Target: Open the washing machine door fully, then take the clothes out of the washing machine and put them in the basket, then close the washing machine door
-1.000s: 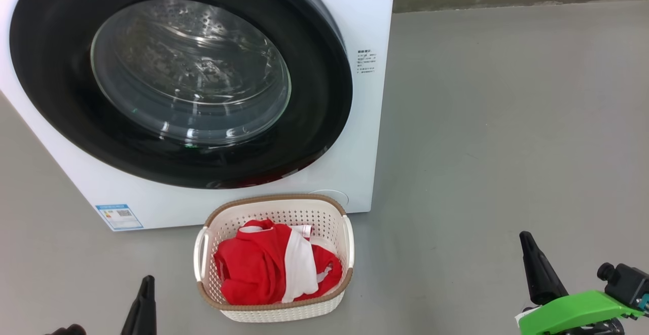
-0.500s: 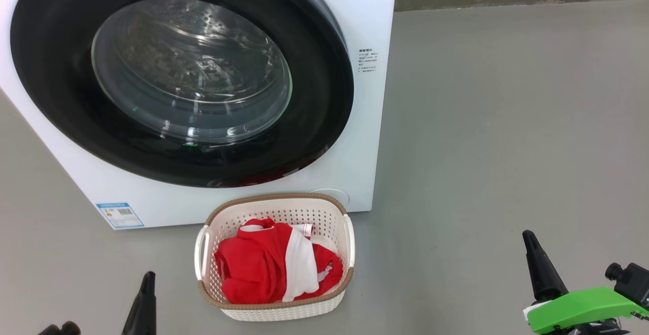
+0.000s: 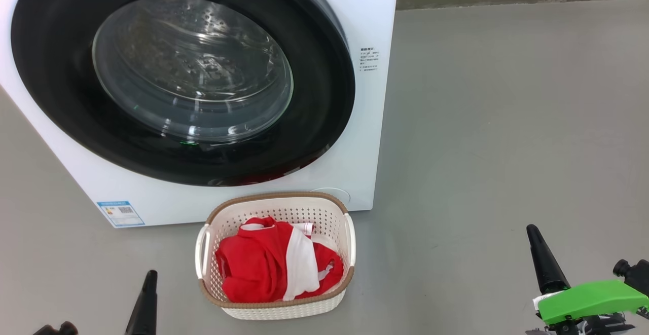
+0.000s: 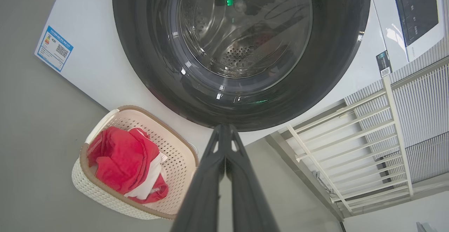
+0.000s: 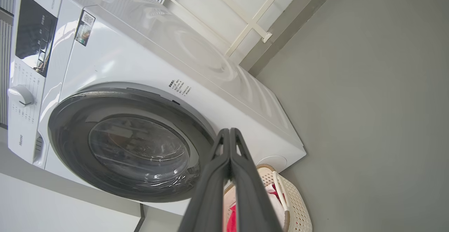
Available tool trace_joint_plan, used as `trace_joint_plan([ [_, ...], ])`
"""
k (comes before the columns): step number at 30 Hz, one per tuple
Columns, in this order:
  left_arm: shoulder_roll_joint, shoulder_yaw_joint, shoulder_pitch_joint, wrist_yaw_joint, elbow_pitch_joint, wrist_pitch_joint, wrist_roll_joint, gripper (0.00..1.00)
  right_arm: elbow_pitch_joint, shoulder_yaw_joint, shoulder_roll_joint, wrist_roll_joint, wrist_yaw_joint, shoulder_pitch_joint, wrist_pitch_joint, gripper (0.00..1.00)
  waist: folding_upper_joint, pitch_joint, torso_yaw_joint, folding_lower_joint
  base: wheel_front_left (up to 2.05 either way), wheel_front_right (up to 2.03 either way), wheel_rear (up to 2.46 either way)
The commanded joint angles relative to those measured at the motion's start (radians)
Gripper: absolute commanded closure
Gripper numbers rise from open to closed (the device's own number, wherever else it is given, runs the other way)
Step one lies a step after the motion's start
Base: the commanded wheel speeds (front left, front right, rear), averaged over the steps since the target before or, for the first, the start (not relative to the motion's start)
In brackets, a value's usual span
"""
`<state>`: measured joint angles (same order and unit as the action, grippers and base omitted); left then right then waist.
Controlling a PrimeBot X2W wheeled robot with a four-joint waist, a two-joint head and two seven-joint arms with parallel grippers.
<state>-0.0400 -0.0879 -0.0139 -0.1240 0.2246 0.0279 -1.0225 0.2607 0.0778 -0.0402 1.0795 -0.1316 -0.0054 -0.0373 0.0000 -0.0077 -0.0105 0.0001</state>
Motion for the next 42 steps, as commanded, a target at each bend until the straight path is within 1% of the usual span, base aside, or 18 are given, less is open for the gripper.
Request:
trace_joint_plan([
  [1,-0.01,-0.018,0.054,-0.004,-0.019,-0.007,-0.033,1.0,-0.023,-0.007,-0.012,0.033,0.001,-0.051,0.009,1.0,0.0,0.0,0.0,-0.0001,0.0,0.0,0.0],
  [42,-0.01,-0.025,0.112,-0.006,0.015,-0.121,-0.504,1.0,-0.017,0.027,-0.013,0.457,0.001,-0.095,0.128,1.0,0.0,0.009,0.009,-0.0001,0.0,0.0,0.0],
])
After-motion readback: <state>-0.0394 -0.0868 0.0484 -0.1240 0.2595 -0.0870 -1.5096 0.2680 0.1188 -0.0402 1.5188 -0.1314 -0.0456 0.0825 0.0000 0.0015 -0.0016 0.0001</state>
